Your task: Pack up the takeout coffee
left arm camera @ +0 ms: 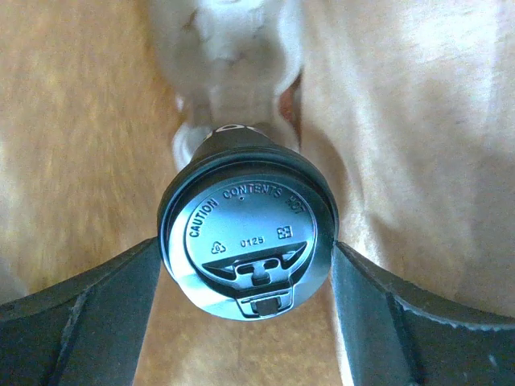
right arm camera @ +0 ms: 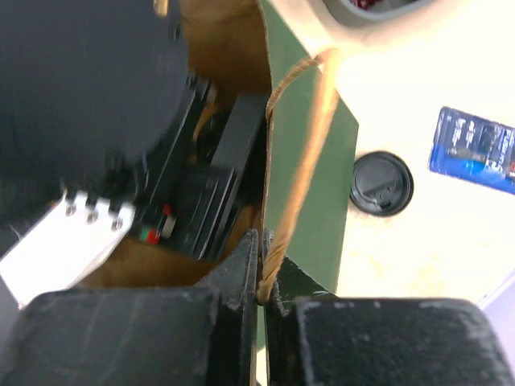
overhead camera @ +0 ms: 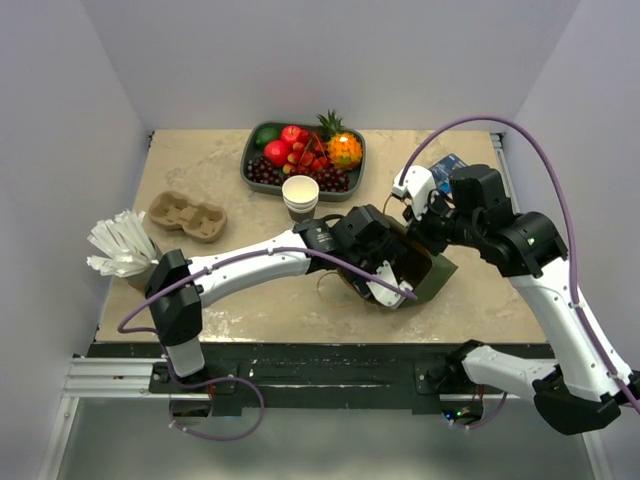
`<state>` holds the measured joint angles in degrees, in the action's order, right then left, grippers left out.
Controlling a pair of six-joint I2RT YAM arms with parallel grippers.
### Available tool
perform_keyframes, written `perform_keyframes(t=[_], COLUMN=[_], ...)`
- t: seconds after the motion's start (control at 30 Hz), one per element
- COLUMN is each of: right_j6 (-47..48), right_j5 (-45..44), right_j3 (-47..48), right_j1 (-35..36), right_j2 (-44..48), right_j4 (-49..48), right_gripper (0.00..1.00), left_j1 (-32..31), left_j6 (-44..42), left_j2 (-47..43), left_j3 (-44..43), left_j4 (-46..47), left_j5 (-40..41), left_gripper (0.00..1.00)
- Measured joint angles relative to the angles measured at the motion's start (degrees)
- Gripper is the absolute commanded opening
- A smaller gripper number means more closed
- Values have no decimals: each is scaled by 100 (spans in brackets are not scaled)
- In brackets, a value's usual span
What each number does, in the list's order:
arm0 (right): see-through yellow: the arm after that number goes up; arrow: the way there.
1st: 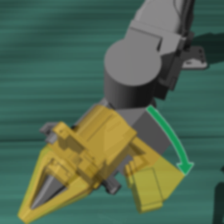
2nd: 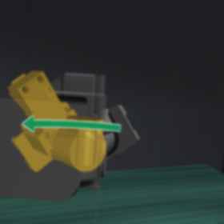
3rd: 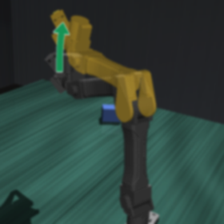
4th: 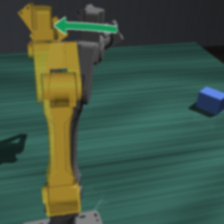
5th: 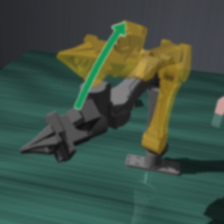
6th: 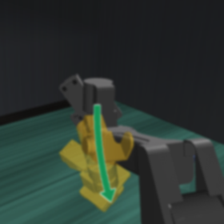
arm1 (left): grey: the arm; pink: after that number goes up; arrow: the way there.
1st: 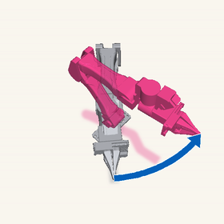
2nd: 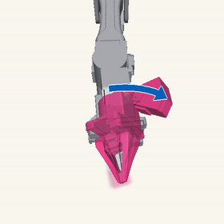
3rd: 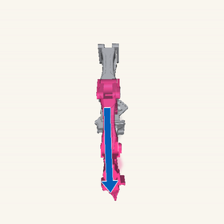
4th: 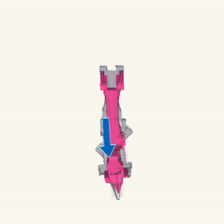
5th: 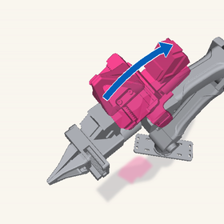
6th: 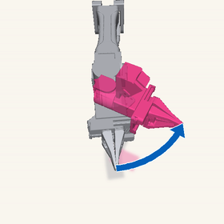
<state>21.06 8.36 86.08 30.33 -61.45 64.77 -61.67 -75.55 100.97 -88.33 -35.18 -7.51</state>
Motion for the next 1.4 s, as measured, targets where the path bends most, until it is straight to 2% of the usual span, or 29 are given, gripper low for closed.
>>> perform_keyframes(t=[0.8, 1.03, 1.37, 1.4], right_j6=[63, 208, 345, 343], right_j5=[1025, 1327, 1504, 1497], right_j3=[59, 55, -452, -466], right_j1=[-127, -162, -151, -151], right_j2=[-140, -13, 675, 675], right_j4=[-7, -20, -267, -262], right_gripper=[0, 0, 0, 6], left_j1=[-61, -72, -129, -138], left_j6=[-48, 380, 1014, 1058], left_j2=[693, 597, 479, 479], left_j3=[-254, -345, -520, -520], left_j4=[490, 468, 131, 96], left_j5=[201, 177, 114, 101], left_gripper=[0, 0, 0, 0])
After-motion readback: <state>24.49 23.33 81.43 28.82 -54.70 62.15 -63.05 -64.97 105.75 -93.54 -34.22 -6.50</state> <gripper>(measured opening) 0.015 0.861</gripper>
